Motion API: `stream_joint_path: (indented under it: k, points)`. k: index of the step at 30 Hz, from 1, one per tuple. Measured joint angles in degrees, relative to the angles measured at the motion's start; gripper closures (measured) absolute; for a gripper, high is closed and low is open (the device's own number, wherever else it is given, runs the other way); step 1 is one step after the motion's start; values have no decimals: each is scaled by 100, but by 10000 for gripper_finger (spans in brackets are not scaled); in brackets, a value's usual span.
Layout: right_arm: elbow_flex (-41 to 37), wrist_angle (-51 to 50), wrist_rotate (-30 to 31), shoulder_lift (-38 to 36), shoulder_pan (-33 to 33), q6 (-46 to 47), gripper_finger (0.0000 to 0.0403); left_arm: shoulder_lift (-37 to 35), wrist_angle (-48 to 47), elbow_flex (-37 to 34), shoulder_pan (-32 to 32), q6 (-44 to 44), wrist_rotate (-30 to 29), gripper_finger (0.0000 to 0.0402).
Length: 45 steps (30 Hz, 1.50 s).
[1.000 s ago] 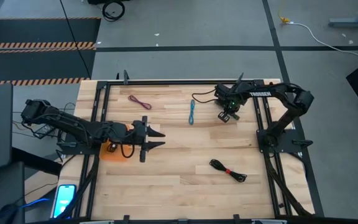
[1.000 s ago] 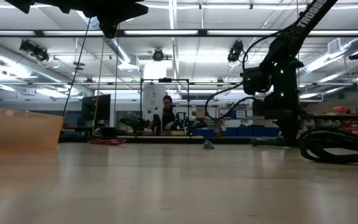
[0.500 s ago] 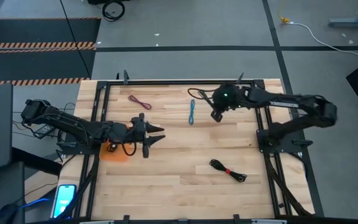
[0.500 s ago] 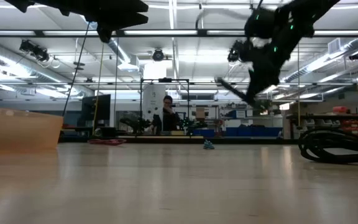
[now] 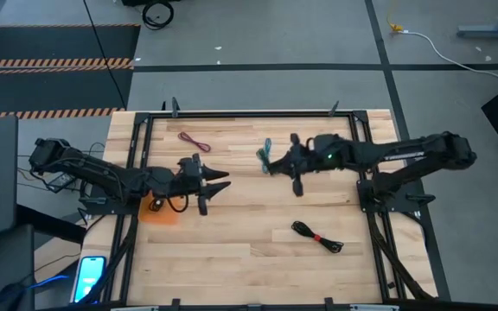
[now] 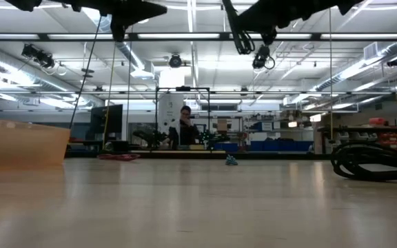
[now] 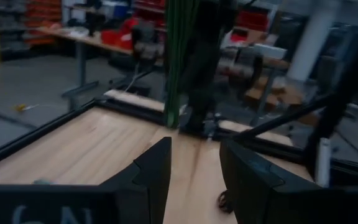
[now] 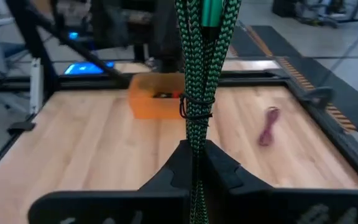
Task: Pick and place USB-C Cables
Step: Put the green USB cable into the orange bin
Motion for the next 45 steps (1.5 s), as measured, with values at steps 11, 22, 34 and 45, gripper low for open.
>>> stream_joint_path:
  k: [11, 22, 34, 45]
  points:
    - [0, 2195, -226, 1351, 398, 28, 385, 486, 252, 3, 120, 60, 389, 156]
    - [13, 2874, -330, 2097, 568, 197, 385, 765, 1075, 2, 195, 338, 348, 124]
    - [630, 2718, -365, 2550, 590, 81, 385, 1230, 1323, -7, 239, 38, 652, 127]
    - [769, 2518, -439, 2671, 589, 49, 385, 1272, 1444, 0, 236, 277, 666, 127]
